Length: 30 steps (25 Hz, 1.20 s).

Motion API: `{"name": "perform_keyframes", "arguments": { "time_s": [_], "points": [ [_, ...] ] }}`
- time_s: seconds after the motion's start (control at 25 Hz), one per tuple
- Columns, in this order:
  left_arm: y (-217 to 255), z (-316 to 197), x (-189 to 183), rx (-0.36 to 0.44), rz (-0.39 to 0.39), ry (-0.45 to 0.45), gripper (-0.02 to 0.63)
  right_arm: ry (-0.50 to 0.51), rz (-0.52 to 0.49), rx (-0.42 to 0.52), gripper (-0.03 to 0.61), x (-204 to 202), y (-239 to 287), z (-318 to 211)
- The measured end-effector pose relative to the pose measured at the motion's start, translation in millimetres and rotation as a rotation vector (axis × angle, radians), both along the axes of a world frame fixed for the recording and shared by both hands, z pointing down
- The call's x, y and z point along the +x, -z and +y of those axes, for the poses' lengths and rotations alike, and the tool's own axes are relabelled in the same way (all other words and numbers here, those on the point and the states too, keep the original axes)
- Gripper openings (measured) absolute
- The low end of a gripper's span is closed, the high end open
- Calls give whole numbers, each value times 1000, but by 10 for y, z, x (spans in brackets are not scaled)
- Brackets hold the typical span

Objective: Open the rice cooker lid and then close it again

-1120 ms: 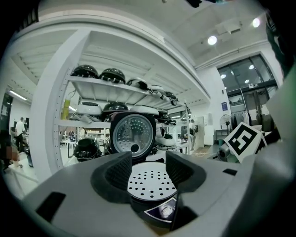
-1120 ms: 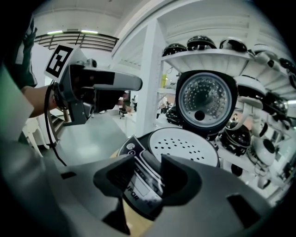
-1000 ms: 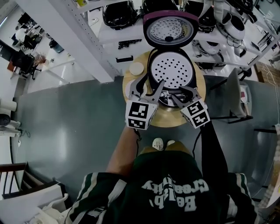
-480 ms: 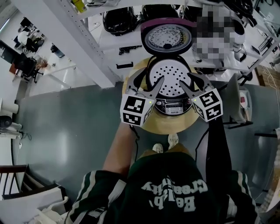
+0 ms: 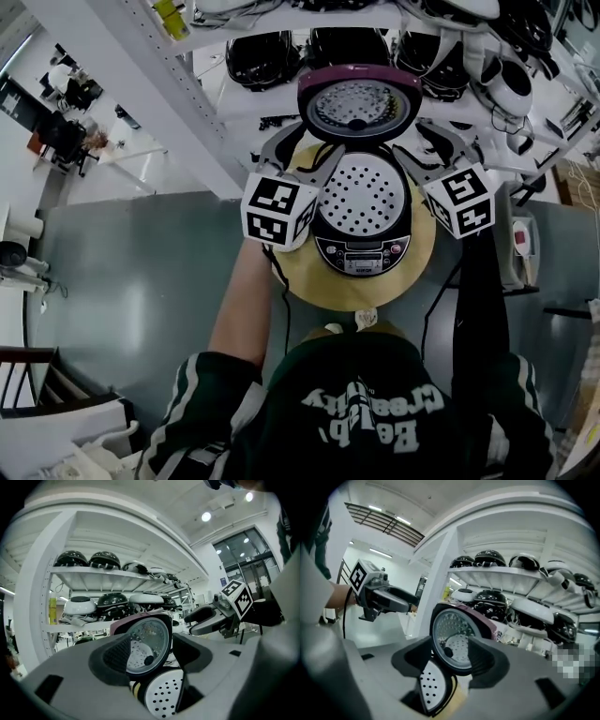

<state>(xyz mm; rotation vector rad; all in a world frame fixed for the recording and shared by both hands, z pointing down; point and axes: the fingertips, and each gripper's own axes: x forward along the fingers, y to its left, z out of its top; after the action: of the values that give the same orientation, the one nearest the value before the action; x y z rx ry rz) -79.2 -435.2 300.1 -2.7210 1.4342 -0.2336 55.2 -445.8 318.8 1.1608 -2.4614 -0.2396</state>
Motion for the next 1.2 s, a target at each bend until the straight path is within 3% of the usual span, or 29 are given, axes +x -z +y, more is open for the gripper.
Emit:
{"name": "perform_keyframes", "arguments": {
  "time_s": [0.4,1.0,1.2],
  "points": [
    [193,-616,-85,27,-24,70,295,8,26,58,267,165,322,-666],
    [170,-1249,-138,-17,-21,121,324,54,40,-15,311,160,204,-1254],
    [104,-1282,-83,-48,-16,85,331,82,28,-53,324,90,120,-1249]
  ]
}}
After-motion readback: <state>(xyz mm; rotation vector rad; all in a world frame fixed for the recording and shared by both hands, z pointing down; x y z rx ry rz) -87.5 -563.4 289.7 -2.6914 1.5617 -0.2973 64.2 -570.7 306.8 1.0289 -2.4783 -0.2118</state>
